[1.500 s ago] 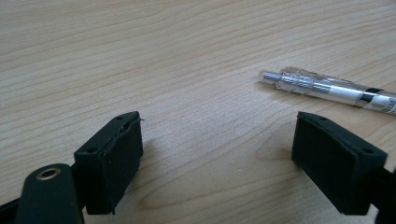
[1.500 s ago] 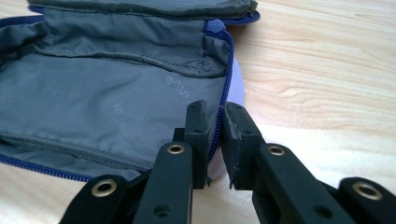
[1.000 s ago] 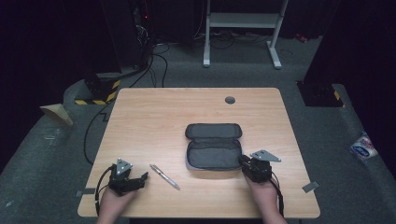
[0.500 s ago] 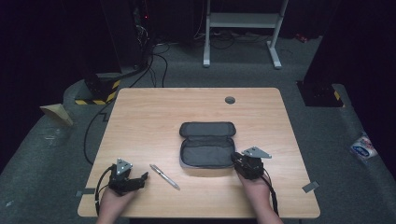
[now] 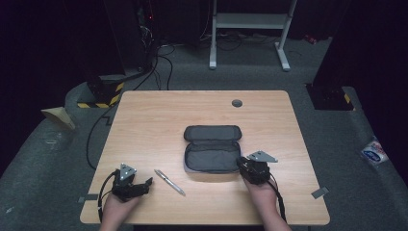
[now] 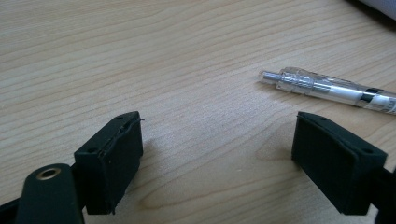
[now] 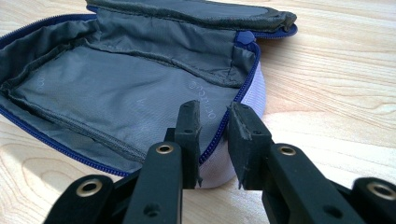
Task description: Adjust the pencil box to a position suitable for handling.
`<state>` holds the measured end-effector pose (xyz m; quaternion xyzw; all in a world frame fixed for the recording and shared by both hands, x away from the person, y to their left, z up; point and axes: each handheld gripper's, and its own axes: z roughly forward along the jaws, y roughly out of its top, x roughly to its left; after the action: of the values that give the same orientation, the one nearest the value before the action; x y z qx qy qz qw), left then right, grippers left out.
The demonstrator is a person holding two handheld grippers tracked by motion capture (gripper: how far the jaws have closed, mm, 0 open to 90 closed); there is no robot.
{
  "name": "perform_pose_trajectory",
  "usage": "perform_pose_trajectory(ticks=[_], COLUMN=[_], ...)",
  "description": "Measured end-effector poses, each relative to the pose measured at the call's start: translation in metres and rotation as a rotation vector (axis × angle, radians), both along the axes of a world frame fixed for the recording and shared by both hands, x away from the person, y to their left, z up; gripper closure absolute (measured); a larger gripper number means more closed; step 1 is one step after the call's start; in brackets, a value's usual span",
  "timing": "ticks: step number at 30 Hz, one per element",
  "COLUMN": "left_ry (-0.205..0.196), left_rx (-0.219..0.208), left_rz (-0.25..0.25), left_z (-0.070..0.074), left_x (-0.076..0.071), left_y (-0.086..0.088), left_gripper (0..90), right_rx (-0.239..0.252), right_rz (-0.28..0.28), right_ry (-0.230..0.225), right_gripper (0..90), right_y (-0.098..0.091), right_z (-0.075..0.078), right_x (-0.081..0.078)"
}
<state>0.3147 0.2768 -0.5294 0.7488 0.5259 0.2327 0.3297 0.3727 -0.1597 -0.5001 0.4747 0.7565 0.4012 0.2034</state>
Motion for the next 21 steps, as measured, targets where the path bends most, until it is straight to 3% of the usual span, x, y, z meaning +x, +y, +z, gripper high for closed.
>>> perform_pose_trajectory(ticks=[7,10,14,18,21], left_ry=[-0.001,0.0,0.0,-0.001,-0.005], left_rx=[0.0,0.0,0.0,0.0,-0.001], left_rz=[0.001,0.0,0.0,0.001,-0.002], left_z=[0.0,0.0,0.0,0.0,0.0], left_x=[0.0,0.0,0.0,0.0,-0.001], left_y=[0.0,0.0,0.0,0.0,-0.001], left_gripper=[16.7,16.7,16.7,16.7,18.1], right_rx=[0.023,0.015,-0.008,-0.059,-0.085], right_rz=[-0.006,-0.014,-0.036,-0.055,-0.077], right_ry=[-0.022,-0.049,-0.051,-0.03,0.011], right_gripper=[64.0,61.3,59.1,58.0,54.7], right_y=[-0.006,-0.014,-0.032,-0.054,-0.068], right_z=[0.008,0.014,0.018,0.011,0.003], right_x=[-0.004,-0.006,-0.008,-0.011,-0.015])
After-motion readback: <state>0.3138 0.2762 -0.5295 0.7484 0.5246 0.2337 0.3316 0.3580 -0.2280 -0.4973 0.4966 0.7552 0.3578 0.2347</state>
